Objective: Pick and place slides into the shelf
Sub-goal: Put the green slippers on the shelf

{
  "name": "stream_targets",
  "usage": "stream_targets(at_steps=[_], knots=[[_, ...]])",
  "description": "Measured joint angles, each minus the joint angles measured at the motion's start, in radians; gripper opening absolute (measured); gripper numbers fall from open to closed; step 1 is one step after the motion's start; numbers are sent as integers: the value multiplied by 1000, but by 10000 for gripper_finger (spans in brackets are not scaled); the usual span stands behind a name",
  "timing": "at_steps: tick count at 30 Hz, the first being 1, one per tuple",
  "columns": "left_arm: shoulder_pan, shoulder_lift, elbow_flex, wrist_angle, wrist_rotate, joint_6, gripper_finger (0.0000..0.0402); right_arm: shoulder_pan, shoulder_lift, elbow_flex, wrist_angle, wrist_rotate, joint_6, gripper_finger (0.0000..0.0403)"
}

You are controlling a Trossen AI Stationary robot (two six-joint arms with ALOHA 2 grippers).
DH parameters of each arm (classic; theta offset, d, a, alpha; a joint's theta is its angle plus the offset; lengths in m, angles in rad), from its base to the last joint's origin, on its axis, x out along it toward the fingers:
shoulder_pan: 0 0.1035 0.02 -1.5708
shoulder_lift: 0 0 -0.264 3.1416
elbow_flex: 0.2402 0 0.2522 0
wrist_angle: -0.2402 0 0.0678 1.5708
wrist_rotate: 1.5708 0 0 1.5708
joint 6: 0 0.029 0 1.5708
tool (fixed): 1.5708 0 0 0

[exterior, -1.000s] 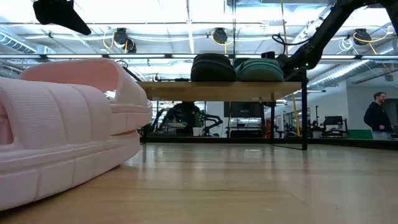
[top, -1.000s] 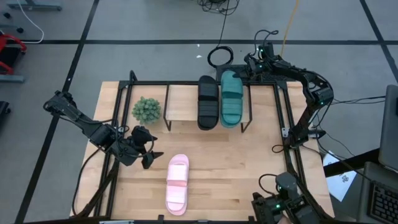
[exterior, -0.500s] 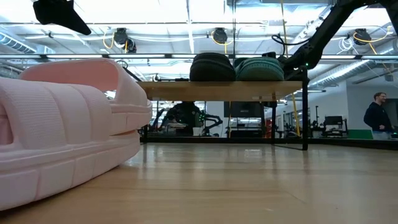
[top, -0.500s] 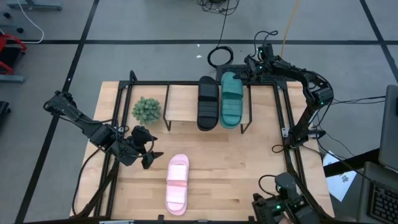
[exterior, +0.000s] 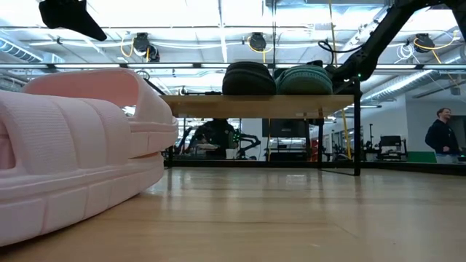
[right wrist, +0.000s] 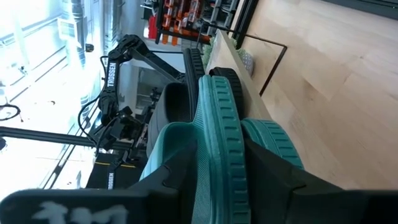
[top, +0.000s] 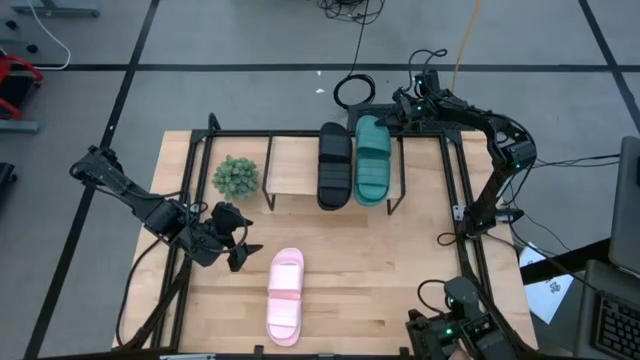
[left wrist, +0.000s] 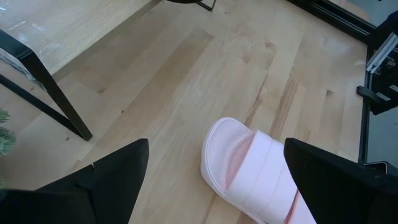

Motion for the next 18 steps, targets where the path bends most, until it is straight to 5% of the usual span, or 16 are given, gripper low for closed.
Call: stream_targets(at_steps=[18], knots=[[0,0,0,0,0,3,376,-31,0,0,0,8,40,118]])
